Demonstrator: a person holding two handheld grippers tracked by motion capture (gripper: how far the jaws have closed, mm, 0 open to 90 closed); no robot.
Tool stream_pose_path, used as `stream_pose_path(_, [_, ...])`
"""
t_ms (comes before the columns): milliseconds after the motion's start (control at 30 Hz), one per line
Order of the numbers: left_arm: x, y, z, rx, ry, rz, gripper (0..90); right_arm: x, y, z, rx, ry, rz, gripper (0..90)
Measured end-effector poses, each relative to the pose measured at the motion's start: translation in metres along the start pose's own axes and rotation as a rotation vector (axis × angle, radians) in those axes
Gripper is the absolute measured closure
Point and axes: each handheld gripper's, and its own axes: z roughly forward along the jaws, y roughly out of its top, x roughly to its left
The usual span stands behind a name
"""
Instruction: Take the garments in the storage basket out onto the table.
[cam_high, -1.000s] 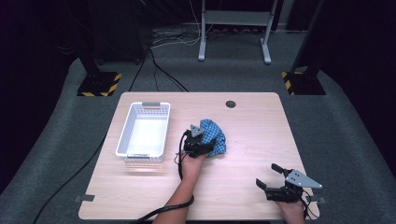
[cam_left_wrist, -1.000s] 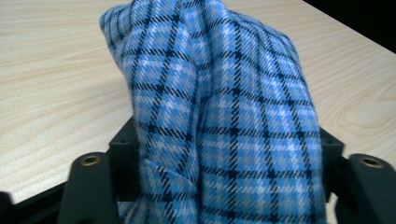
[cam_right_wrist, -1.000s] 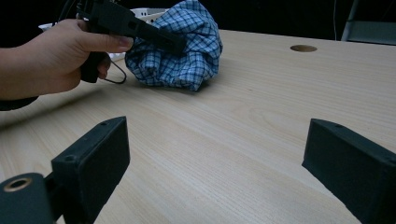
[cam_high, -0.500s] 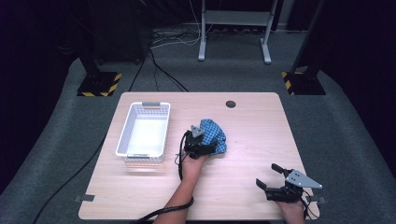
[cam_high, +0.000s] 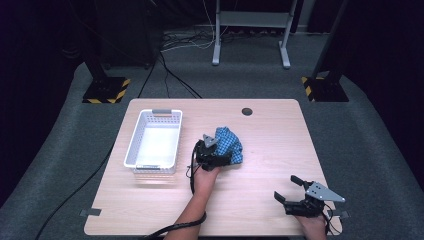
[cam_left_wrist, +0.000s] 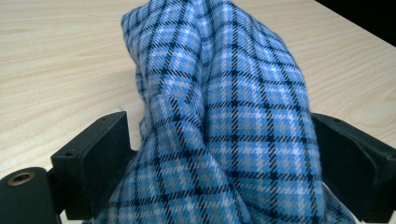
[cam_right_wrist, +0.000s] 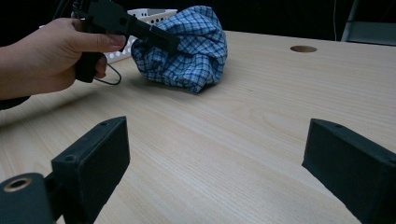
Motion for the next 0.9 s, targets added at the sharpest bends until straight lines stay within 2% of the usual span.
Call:
stream_pose_path(233, [-0.001,0.001,-0.001,-0.004,-0.004,0.007,7.5,0.000,0.000,0.000,-0.001,0.000,0.000,6.1])
stream_pose_path(467, [-0.001,0.005,-0.006,-0.016,-0.003,-0.005,7.8,0.000,0.000,0.000,-0.001,0.000,0.000,6.1])
stream_pose_path(900, [-0.003,0.024,-0.019,-0.069,-0.005,0.014,8.1,0.000,0.000,0.000,0.000,0.000,0.000,6.1])
